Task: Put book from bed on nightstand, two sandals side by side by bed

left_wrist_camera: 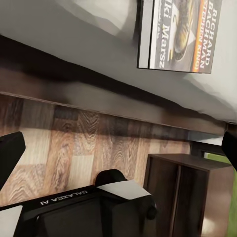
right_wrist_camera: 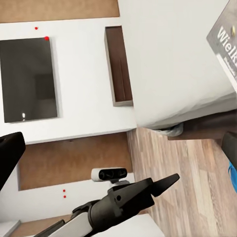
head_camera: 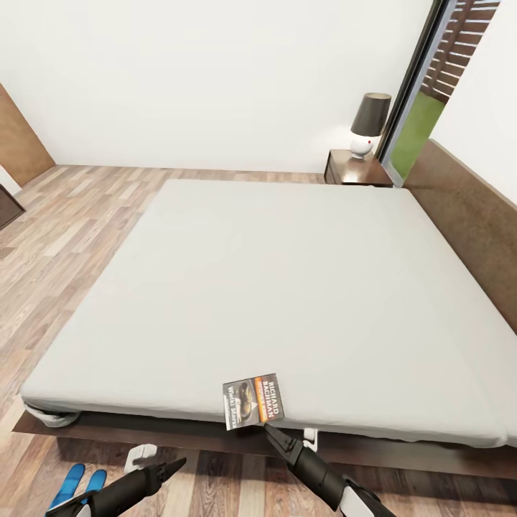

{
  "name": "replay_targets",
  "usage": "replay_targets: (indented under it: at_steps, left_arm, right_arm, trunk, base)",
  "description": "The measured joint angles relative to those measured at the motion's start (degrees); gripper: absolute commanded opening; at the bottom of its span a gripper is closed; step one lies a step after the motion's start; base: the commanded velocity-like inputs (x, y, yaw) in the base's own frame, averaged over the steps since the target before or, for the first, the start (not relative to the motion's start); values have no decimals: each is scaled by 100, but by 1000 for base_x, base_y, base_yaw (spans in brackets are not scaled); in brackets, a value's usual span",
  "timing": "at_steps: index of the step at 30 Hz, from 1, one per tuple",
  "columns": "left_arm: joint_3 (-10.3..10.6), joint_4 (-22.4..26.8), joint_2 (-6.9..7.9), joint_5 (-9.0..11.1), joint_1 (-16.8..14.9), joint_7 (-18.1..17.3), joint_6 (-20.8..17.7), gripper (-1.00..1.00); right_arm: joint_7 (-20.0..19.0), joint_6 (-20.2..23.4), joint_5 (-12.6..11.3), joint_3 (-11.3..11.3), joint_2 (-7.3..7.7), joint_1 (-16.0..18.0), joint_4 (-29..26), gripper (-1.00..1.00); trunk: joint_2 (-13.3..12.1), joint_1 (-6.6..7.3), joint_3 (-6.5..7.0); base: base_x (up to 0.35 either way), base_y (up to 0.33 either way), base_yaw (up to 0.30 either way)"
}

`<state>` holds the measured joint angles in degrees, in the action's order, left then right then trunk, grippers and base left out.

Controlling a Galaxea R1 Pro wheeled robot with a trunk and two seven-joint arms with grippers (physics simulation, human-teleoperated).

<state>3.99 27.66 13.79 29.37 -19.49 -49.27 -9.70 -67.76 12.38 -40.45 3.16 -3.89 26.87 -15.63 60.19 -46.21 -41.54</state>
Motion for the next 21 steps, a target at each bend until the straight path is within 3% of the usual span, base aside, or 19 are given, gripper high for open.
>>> replay_targets:
  at_steps: [21]
  left_arm:
    - [-9,-142,-15,0,0,0,7,100]
  right_arm:
    - [1,0,0,1,0,0,7,100]
  trunk:
    - [0,0,0]
  base:
    - [0,11,0]
